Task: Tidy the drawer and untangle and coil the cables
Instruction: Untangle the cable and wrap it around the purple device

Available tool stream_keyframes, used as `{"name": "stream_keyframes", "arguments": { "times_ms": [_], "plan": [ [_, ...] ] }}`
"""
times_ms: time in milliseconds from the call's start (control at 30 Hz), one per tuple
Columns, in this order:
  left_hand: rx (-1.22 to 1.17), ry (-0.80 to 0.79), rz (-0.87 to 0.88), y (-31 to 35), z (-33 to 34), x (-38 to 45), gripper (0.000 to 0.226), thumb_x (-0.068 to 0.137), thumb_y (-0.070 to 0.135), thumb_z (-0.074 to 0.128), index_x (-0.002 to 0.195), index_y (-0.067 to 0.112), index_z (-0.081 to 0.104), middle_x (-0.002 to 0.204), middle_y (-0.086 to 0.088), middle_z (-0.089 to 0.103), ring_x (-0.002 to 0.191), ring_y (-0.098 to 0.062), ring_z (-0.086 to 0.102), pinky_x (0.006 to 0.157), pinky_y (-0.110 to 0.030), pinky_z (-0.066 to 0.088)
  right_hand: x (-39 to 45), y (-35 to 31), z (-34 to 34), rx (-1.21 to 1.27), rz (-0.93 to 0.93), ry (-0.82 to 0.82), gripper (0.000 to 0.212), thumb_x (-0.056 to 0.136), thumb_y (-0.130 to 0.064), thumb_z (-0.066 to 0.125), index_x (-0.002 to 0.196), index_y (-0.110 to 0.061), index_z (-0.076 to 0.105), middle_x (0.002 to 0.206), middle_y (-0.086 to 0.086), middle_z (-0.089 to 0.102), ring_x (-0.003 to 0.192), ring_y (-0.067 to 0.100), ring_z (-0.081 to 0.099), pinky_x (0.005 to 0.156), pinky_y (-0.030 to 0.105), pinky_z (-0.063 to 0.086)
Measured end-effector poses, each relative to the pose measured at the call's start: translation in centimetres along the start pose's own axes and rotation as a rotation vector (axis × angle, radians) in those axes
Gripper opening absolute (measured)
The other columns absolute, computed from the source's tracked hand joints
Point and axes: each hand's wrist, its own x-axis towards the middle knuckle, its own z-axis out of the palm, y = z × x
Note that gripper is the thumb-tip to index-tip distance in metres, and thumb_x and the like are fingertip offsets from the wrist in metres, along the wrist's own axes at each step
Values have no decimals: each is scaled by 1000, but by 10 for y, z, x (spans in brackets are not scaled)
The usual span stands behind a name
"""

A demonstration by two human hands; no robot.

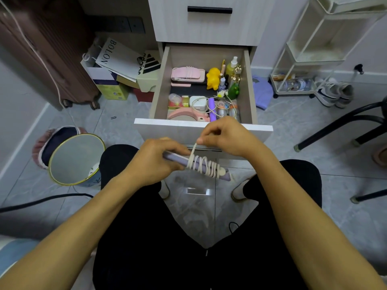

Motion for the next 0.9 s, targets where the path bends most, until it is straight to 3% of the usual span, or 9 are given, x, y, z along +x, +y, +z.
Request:
{"name": "stream_keyframes", "arguments": {
  "times_ms": [133,233,333,433,567,633,700,800,900],
  "plan": [
    [-366,175,-132,-2,1,-4,36,68,-4,83,92,21,73,88,9,76,83,-8,72,75,-19,56,-9,32,20,250,96,11,17,89,-2,63,88,-16,73,70,-9,71,60,3,61,59,23,50],
    [-446,339,-247,-9,12,0,35,69,-3,83,92,21,72,88,9,75,82,-7,72,73,-19,55,-15,28,45,331,169,51,7,94,-15,62,97,-12,68,74,4,67,53,5,56,50,20,45],
    [-394,464,-319,-15,18,6,33,71,4,84,94,23,72,90,11,73,82,-3,70,73,-16,55,-16,27,59,218,97,238,7,90,-20,68,95,-16,69,76,4,67,59,7,56,58,22,47],
    [-250,446,-274,-12,18,15,31,72,10,83,97,25,73,88,19,70,83,2,68,73,-13,52,-17,22,54,12,-12,387,8,88,-23,69,90,-16,70,71,-6,65,65,8,57,63,17,44],
    [-142,376,-226,-7,14,36,29,73,10,83,99,20,75,85,19,68,82,2,65,75,-13,51,-8,11,35,-109,-113,540,15,85,-25,72,87,-12,67,58,-11,52,55,9,49,58,22,43],
    [-135,352,-223,-7,10,49,29,71,12,84,97,22,75,86,14,70,82,0,66,74,-16,52,-1,12,26,-164,-145,596,17,83,-26,74,87,-11,68,65,-6,56,60,10,50,61,29,47],
    [-101,340,-209,-8,7,60,29,70,13,85,96,23,75,87,10,71,82,-3,66,71,-13,50,5,20,20,-223,-159,647,20,80,-28,78,88,-11,70,82,-7,55,79,12,51,71,25,44],
    [-48,317,-171,-9,2,76,30,71,14,85,97,22,75,89,9,70,81,-5,65,67,-7,44,18,28,8,28,-26,651,21,74,-24,83,88,-14,71,102,-7,52,102,13,51,87,18,43],
    [-30,287,-142,-10,-3,91,33,71,17,86,101,21,75,91,10,70,82,-3,64,72,-9,47,30,25,-1,346,47,591,17,77,-13,81,85,-17,66,99,-10,56,94,14,61,84,21,50]
  ]
}}
